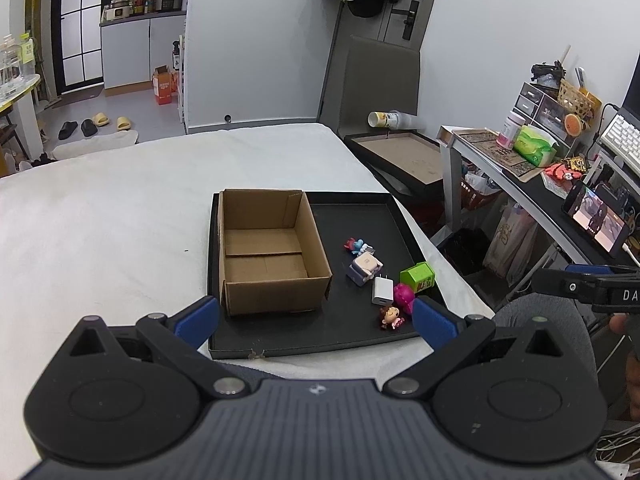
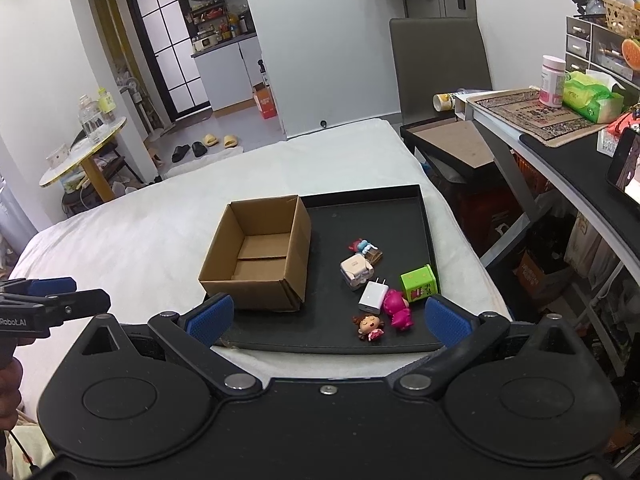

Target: Organize rigid objects

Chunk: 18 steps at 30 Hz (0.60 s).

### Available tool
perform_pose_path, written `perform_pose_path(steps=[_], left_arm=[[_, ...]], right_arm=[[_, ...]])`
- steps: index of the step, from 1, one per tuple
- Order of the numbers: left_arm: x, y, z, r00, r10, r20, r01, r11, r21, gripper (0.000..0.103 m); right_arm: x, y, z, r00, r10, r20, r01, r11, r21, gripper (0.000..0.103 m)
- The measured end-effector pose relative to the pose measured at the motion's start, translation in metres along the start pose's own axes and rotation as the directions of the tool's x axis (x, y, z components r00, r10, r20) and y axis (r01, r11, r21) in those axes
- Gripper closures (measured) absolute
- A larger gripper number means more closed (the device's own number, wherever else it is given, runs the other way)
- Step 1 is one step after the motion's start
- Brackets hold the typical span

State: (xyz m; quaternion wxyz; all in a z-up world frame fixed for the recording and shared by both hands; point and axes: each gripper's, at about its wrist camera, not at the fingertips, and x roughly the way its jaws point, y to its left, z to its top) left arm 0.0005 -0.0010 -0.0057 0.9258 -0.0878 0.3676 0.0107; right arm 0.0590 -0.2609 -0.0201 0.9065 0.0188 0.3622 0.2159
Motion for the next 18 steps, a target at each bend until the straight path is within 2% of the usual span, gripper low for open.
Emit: perform_pose_path(steps=[18], left_arm=[[0.018,0.004,-0.001,1.0,-0.022,-0.015,0.022,1.0,-0.008,0.001]], right_arm=[[0.014,-0.01,-0.002,1.0,0.003,-0.01,-0.002,0.999,0.035,0.0]])
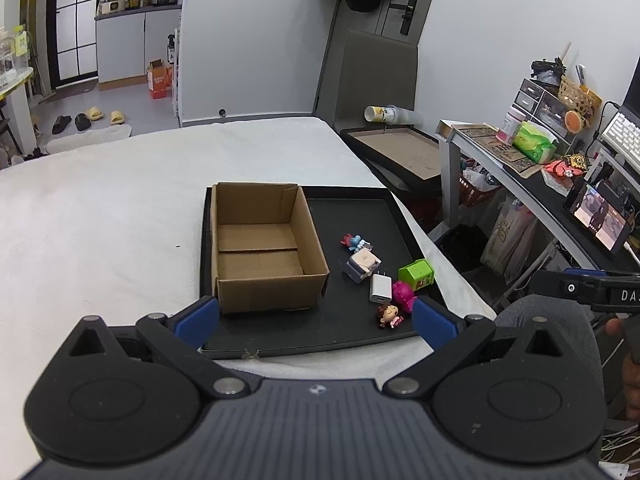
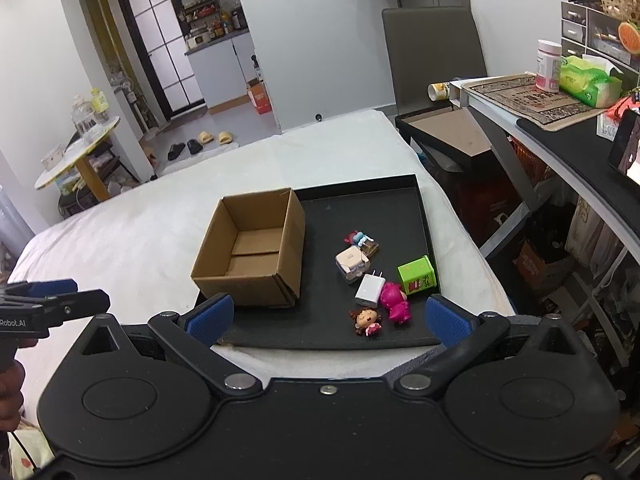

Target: Organize rigid objects

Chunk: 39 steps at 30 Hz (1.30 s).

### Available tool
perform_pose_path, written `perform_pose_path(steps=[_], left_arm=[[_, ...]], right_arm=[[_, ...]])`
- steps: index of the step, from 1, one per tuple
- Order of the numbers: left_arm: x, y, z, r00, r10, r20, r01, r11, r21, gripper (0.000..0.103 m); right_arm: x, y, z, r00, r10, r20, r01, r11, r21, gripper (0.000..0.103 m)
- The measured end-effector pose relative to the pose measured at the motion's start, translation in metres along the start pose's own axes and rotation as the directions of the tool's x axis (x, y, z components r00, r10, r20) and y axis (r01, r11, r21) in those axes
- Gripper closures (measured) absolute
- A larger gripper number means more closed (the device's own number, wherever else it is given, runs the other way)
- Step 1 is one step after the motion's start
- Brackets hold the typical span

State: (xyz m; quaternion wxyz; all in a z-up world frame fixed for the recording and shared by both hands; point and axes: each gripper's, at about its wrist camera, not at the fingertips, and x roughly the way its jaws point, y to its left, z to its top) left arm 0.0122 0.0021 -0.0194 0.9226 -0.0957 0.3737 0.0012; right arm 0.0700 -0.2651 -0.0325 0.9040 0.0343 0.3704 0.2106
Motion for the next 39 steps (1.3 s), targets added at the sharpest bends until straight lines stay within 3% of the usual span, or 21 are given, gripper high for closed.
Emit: perform_pose_path(steps=[17,20,31,39], left_arm=[[0.052,0.024,0.005,0.996,0.03,-0.082,-0.035,0.998,-0.059,0.001],[0.064,0.029,0.007,0.992,0.044,-0.116,-0.053,0.996,-0.073,0.001],[0.091,0.051,0.016,0.988,0.092,-0.128,-0.108,0.986,-0.129,0.003],[0.109,0.061,0.022,0.982,0.118,-0.148,-0.14,0.979,-0.147,0.004]], right_arm=[[0.04,-0.028,0.005,1.0,0.003,-0.02,-0.001,0.996,0.092,0.0],[0.052,-0.031,0.007,0.999,0.017,-0.037,-0.013,0.994,0.112,0.0],[0.09,-0.045,0.01,0.993,0.013,-0.118,0.009,0.984,0.177,0.001],[0.121,-0.054,0.014,0.978,0.022,-0.209,0.021,0.98,0.2,0.014]])
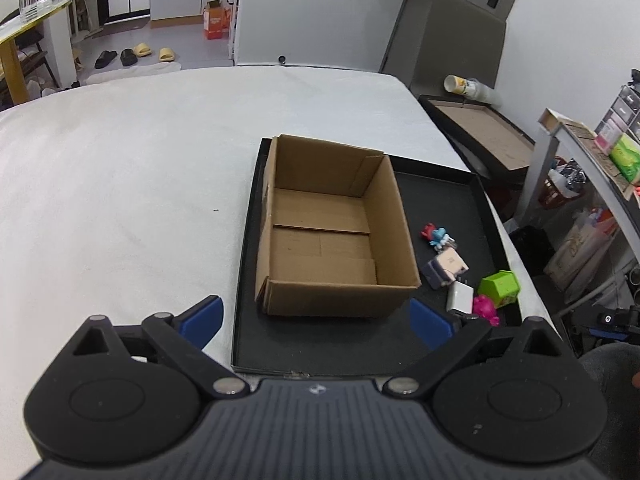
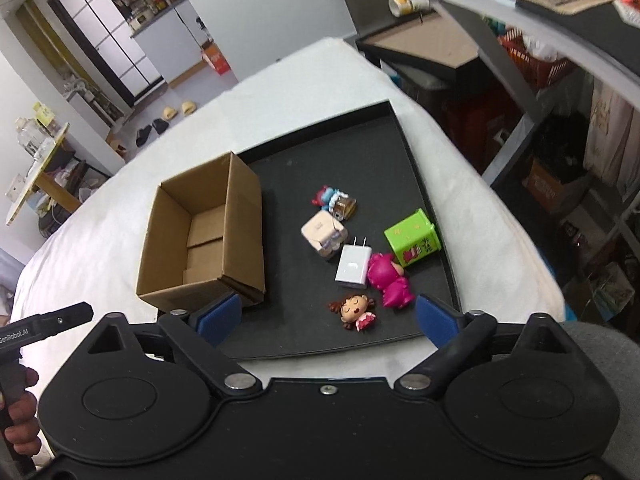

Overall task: Organize rigid objects
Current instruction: 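Lower the right gripper onto the pink plush figure and close on it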

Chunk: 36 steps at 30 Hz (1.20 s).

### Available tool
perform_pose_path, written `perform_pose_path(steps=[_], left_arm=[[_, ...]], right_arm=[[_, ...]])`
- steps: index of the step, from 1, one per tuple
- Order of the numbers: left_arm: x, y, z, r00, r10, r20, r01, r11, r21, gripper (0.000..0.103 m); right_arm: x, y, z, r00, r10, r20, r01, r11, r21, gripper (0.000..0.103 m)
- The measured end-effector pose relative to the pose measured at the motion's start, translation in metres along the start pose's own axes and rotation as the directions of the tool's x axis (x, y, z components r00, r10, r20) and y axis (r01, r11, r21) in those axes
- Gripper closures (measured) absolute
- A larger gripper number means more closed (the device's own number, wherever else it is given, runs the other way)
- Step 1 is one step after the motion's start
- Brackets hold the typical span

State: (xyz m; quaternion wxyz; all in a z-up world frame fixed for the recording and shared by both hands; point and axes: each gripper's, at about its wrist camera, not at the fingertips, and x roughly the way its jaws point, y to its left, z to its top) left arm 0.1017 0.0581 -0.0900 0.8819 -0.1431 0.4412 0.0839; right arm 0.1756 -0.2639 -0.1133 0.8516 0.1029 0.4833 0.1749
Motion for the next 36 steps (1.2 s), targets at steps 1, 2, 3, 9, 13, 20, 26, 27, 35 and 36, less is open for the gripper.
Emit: perform_pose_path(steps=[1,2,3,9,13,20,26,27,35,36], left_arm=[[0.003,0.001,0.001,1.0,-0.002,-0.003,0.002,1.0,-0.004,0.005],[0.006,0.002,0.003,1.0,-0.003,-0.006,0.003,1.0,-0.008,0.006],[0.009,0.003,0.005,1.0,-0.003,-0.008,0.003,1.0,-0.012,0.007],[0.03,0.01,0.013,0.999,-0.009,-0.039,0.007,0.999,-0.051,0.022],[0.044,0.02,0.017,0.998,-0.013,-0.059,0.007,0.995,-0.103,0.032],[0.069,0.033,0.024,0.995,0.001,-0.097,-0.017,0.986,-0.164,0.045],[0.088,0.039,0.026,0.993,-0.009,-0.122,-0.014,0.982,-0.191,0.048],[0.09,0.04,0.026,0.992,-0.005,-0.126,-0.02,0.981,-0.192,0.049],[0.111,0.052,0.026,0.987,-0.026,-0.161,-0.014,0.97,-0.245,0.052],[0.113,0.053,0.025,0.986,-0.022,-0.165,-0.02,0.969,-0.246,0.052]], right_arm=[[0.004,-0.001,0.002,1.0,-0.004,-0.009,0.004,1.0,0.0,0.015],[0.007,-0.001,0.003,1.0,-0.008,-0.018,0.008,1.0,-0.001,0.017],[0.011,-0.001,0.005,1.0,-0.016,-0.027,0.016,1.0,-0.005,0.02],[0.032,-0.001,0.016,0.996,-0.056,-0.068,0.053,0.998,-0.041,0.022],[0.047,-0.003,0.023,0.992,-0.066,-0.108,0.062,0.997,-0.041,0.033],[0.075,-0.01,0.035,0.977,-0.115,-0.18,0.112,0.993,-0.029,0.036],[0.106,-0.017,0.043,0.956,-0.137,-0.258,0.142,0.99,0.001,0.044],[0.11,-0.018,0.044,0.954,-0.143,-0.264,0.15,0.989,0.005,0.044],[0.148,-0.024,0.052,0.923,-0.168,-0.347,0.187,0.982,0.024,0.044],[0.152,-0.024,0.053,0.919,-0.178,-0.351,0.198,0.98,0.021,0.044]])
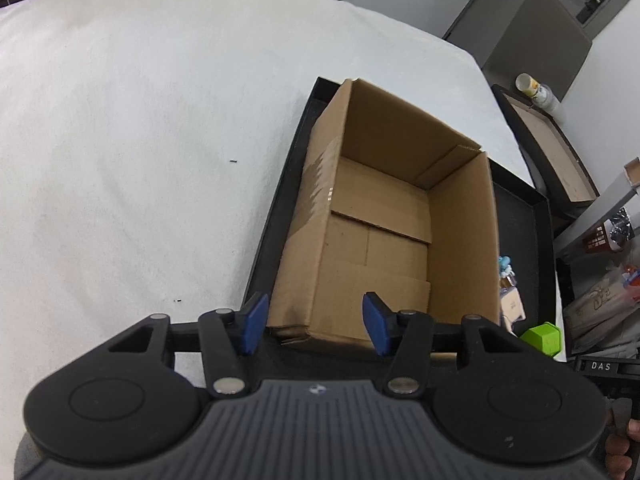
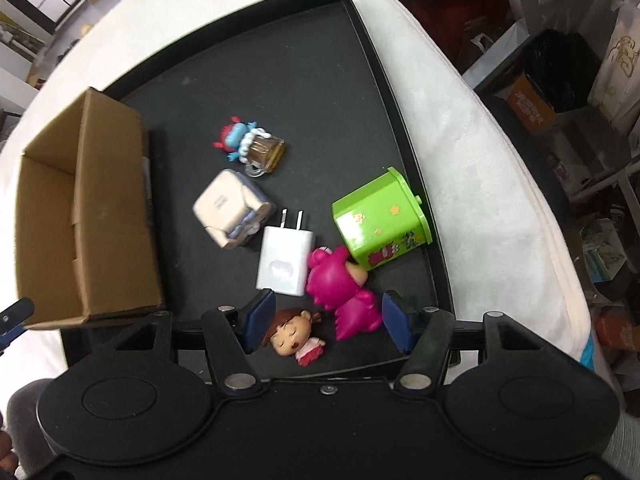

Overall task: Organize rigid objects
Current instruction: 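Lower the right gripper onto the pink plush figure and close on it, then carry the pink plush figure with the right gripper over the cardboard box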

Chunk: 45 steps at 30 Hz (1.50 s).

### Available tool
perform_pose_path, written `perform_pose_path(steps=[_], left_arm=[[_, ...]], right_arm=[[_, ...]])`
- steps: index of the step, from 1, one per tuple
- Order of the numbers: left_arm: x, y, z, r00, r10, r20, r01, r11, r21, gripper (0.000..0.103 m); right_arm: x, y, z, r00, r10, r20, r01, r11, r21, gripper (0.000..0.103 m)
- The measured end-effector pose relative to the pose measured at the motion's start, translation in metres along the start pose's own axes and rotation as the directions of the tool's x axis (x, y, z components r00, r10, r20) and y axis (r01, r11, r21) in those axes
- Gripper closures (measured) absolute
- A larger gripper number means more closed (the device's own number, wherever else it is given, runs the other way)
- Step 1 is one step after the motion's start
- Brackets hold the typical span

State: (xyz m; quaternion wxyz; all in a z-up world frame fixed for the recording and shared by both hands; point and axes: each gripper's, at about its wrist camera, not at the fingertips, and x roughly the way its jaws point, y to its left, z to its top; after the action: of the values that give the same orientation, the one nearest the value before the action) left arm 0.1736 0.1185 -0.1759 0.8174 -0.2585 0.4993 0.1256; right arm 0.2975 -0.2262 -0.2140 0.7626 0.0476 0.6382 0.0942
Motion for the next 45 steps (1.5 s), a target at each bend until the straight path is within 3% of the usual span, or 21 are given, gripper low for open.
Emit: perform_pose_path(steps=[6,10,13,14,16,30,45], left_arm=[[0.008,0.004,-0.002,1.0,0.0,0.002,0.0,1.0,-0.009,0.052],[0.009,0.011,-0.01,0.997,-0.043,0.059,0.044,0.999,-0.017,0.06],[0.012,0.016,-0.016,0.996,-0.047,0.074,0.05,0.998,-0.045,0.072],[0.011,0.017,-0.017,0.995,-0.051,0.083,0.056,0.997,-0.052,0.076],[0.01,0.018,-0.017,0.994,-0.049,0.098,0.055,0.997,-0.052,0.082],[0.0,0.018,-0.021,0.99,-0.07,0.12,0.074,0.997,-0.032,0.083],[0.0,0.022,-0.021,0.985,-0.124,0.122,0.125,0.992,-0.002,0.083]], right_arm=[[0.016,0.002,0.003,0.999,-0.029,-0.038,0.029,1.0,-0.006,0.044],[0.028,0.007,0.003,0.997,-0.05,-0.061,0.048,0.998,-0.027,0.045],[0.036,0.011,0.002,0.995,-0.063,-0.077,0.059,0.997,-0.047,0.058],[0.038,0.01,0.002,0.994,-0.06,-0.087,0.056,0.997,-0.045,0.069],[0.039,0.009,0.001,0.994,-0.051,-0.095,0.048,0.998,-0.04,0.071],[0.004,0.015,-0.007,1.0,-0.02,-0.009,0.019,0.997,-0.079,0.072],[-0.046,0.052,-0.009,0.995,0.045,0.091,-0.031,0.989,-0.143,0.072]])
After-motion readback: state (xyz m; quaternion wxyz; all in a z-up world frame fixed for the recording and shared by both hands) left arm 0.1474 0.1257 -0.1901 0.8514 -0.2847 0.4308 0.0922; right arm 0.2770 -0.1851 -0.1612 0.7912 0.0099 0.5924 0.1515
